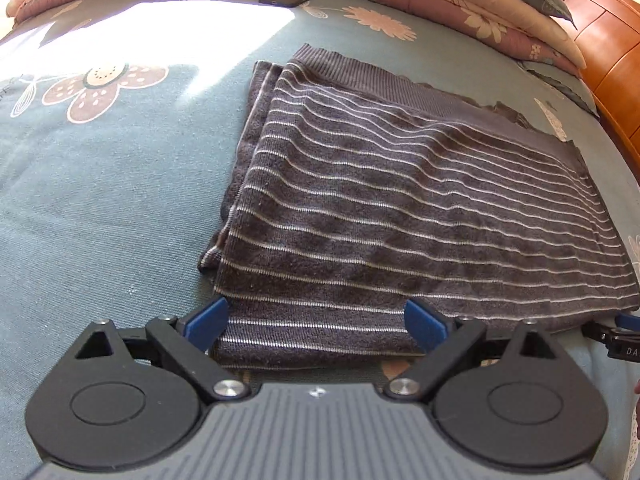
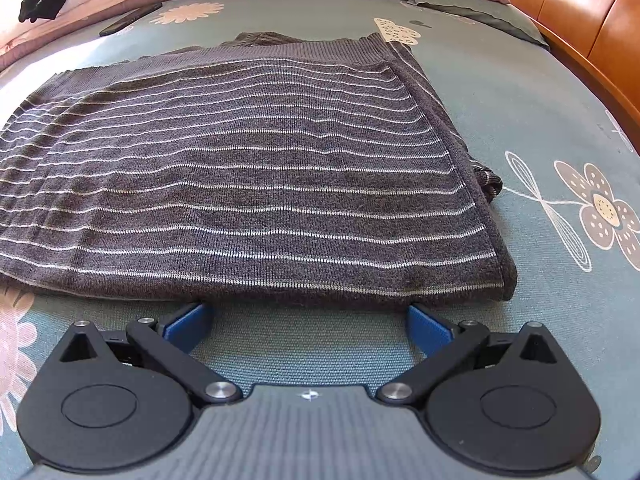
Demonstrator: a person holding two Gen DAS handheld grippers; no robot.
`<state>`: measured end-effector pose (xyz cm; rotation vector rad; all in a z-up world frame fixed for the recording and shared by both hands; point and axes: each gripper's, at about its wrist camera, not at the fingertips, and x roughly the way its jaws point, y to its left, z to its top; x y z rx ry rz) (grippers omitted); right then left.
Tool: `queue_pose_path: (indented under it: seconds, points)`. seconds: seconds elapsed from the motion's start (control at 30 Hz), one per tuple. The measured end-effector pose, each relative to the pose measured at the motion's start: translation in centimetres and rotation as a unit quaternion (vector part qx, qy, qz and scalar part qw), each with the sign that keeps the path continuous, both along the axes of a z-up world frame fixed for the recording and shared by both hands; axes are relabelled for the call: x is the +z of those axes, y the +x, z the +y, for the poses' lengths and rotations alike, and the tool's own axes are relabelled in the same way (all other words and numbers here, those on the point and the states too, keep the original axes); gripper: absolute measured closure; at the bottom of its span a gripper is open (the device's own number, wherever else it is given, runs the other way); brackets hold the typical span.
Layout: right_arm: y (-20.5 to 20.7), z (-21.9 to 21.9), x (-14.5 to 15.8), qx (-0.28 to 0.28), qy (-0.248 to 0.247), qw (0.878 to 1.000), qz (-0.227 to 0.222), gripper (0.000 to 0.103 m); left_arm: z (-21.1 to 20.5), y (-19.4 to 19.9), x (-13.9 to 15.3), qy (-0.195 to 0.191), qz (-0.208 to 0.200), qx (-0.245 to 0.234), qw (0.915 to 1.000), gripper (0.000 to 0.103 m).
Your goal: Fold clothes
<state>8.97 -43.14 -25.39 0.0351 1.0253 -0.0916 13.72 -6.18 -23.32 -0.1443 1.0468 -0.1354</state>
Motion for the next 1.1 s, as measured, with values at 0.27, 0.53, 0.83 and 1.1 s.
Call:
queue_pose_path:
  seconds: [0.27, 0.53, 0.83, 1.1]
  points:
    - [-0.1, 0.0, 0.6, 0.022, -0.006, 1.000, 0.013, 0.000, -3.4, -0.3, -0.9, 0.043, 0.040, -0.046, 0.9972, 0.008]
    - [-0.8, -1.7, 4.0, 0.012, -0.026, 0.997, -0.067, 0.000, -7.9, 0.0, 0.9, 0.051, 0.015, -0.078, 0.9956, 0.009]
    - [0.1, -5.4, 0.5, -0.027, 0.018, 0.999, -0.034, 0.000, -15.8, 0.8, -0.1, 0.054, -0.008, -0.184, 0.9814, 0.009]
    - [-0.1, -5.1, -0.1, -0.009, 0.011, 0.999, -0.044, 0.000, -14.9, -0.5, -3.2, 0.042, -0.010, -0.174, 0.9838, 0.001]
